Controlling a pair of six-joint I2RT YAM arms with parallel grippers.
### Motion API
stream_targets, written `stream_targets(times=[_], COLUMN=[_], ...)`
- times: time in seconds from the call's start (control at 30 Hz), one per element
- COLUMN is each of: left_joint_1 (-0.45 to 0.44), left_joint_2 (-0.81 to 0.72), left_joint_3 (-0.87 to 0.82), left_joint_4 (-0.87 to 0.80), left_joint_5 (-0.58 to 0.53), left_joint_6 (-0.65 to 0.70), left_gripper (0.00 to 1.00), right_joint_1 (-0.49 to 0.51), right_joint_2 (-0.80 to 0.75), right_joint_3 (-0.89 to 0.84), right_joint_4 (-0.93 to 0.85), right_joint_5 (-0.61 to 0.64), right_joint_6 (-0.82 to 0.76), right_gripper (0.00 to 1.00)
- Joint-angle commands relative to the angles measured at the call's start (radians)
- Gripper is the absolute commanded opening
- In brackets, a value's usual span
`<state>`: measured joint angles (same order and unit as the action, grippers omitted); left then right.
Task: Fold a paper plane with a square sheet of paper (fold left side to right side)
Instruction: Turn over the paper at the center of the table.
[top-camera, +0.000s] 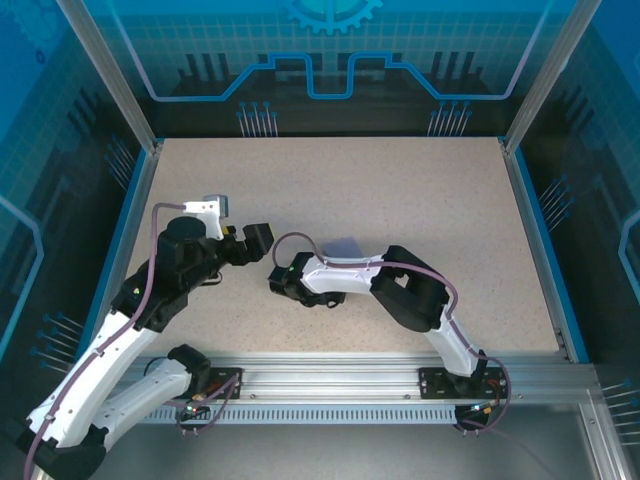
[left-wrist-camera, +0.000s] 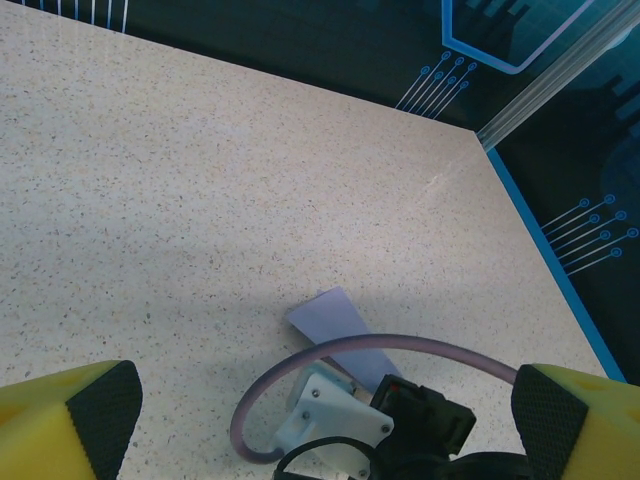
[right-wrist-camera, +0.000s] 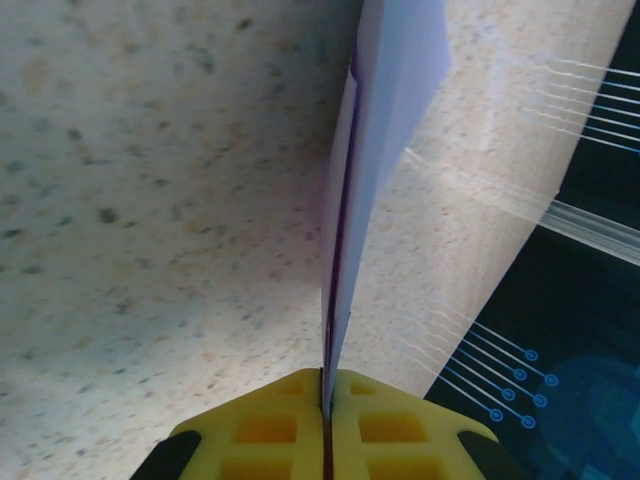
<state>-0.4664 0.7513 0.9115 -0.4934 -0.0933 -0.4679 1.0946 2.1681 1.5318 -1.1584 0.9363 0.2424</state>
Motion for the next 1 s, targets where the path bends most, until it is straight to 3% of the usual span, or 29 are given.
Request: stream_targets(times=[0.0, 0.33, 0.63, 0.97], left_joint_1=[0.01, 0.025, 0.137, 0.121], left_joint_2=[-0.006, 0.072, 0.229, 0.52], left_joint_3=[-0.014, -0.017, -0.125, -0.166], left_joint_4=[-0.017, -0.023, 0.165, 0.376], left_joint_5=[-0.016, 0.028, 0.294, 0.518], left_joint_6=[0.015, -0.056, -0.199, -0.244], left_gripper=[0.99, 0.99, 0.99, 0.94], right_joint_1=[0.01, -0.016, -0.048, -0.253], right_joint_2=[-0.002, -0.157, -0.463, -0.854], right_joint_3=[0.016, -0.049, -0.253, -0.537], right_joint_4=[0.006, 0.082, 0.223, 0.481], right_joint_5=[-0.105, -0.348, -0.521, -0.714], right_joint_6=[-0.043, -0.024, 0.019, 0.09], right_gripper=[0.13, 0.43, 0.62, 0.7])
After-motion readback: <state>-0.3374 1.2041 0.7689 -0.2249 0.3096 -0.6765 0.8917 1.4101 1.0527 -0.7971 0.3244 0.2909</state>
